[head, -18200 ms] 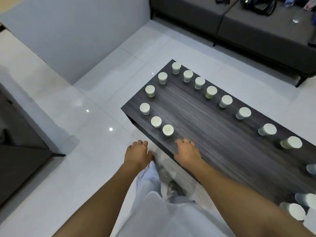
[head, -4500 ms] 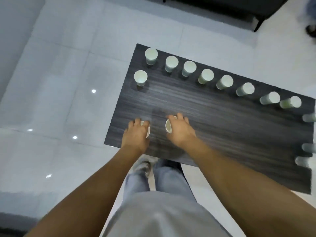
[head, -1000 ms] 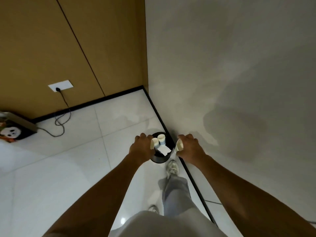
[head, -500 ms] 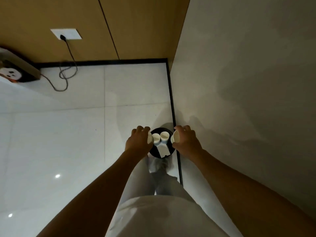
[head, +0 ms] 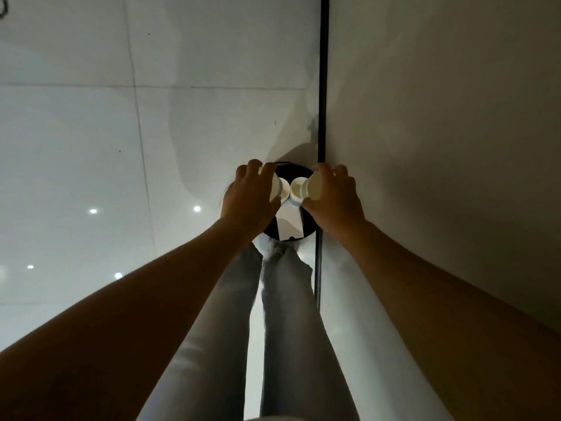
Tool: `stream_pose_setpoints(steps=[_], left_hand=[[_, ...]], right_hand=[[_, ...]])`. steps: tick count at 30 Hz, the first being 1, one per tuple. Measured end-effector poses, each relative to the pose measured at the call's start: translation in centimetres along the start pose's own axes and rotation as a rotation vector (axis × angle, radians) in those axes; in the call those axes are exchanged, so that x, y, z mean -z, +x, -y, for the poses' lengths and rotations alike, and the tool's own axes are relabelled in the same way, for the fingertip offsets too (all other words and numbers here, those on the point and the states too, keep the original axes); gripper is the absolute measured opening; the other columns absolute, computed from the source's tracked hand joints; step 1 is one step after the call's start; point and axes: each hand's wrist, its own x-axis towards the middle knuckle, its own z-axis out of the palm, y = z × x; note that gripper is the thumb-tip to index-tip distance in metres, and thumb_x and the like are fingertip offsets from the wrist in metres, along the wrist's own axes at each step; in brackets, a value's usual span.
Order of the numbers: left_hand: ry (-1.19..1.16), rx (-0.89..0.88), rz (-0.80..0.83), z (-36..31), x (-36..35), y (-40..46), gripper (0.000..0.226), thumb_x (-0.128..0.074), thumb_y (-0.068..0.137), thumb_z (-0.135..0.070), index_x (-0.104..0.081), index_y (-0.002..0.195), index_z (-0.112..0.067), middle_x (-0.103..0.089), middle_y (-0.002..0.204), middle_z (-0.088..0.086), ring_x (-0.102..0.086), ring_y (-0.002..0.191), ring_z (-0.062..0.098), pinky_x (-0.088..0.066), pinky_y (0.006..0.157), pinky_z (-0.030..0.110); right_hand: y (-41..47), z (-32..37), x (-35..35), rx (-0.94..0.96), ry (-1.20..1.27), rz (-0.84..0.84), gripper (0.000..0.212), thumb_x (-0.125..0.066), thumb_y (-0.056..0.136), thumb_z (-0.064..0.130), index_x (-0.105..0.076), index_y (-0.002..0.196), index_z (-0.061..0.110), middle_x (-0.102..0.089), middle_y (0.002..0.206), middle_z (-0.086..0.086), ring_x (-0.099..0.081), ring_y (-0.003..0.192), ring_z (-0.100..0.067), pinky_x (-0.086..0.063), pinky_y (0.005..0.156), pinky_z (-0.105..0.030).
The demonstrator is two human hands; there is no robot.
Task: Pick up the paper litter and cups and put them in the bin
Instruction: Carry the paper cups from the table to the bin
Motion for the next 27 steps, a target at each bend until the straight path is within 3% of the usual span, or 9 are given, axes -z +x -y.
stream_pose_setpoints(steps=[11, 17, 24, 27], left_hand=[[0.088, -0.074, 0.190, 3.8, -10.4, 10.8, 0.062, -0.060, 0.091, -0.031, -0.031, 0.145, -0.019, -0.031, 0.148, 0.006, -0.029, 0.137, 0.025, -0.042, 0.102, 0.039], [0.169, -0.088, 0.309, 5.7, -14.1, 11.1, 0.070, -0.061, 0.091, -0.033, -0.024, 0.148, -0.018, -0.026, 0.153, 0.006, -0.023, 0.142, 0.027, -0.034, 0.109, 0.040], [0.208, -0.143, 0.277, 6.6, -14.3, 11.1, 0.081, -0.064, 0.088, -0.036, -0.015, 0.151, -0.018, -0.013, 0.158, 0.009, -0.012, 0.146, 0.027, -0.022, 0.116, 0.039], [0.223, -0.144, 0.223, 6.4, -12.4, 10.1, 0.079, -0.064, 0.088, -0.037, -0.019, 0.150, -0.017, -0.019, 0.156, 0.008, -0.016, 0.145, 0.026, -0.024, 0.115, 0.038]], right_hand=[[11.1, -5.3, -10.1, -0.011, 0.042, 0.067, 0.071, -0.072, 0.084, 0.026, -0.035, 0.144, 0.020, -0.034, 0.145, -0.009, -0.035, 0.132, -0.028, -0.046, 0.095, -0.036], [11.6, -7.5, -14.6, -0.022, -0.023, 0.164, 0.072, -0.067, 0.088, 0.033, -0.028, 0.148, 0.021, -0.027, 0.150, -0.009, -0.029, 0.137, -0.030, -0.040, 0.105, -0.041], [11.9, -6.7, -15.0, 0.070, -0.155, 0.141, 0.079, -0.066, 0.089, 0.033, -0.018, 0.151, 0.023, -0.016, 0.155, -0.011, -0.018, 0.142, -0.031, -0.033, 0.110, -0.040], [10.9, -5.5, -13.5, 0.082, -0.150, 0.097, 0.077, -0.066, 0.089, 0.027, -0.021, 0.150, 0.022, -0.015, 0.156, -0.011, -0.019, 0.141, -0.031, -0.034, 0.109, -0.039]])
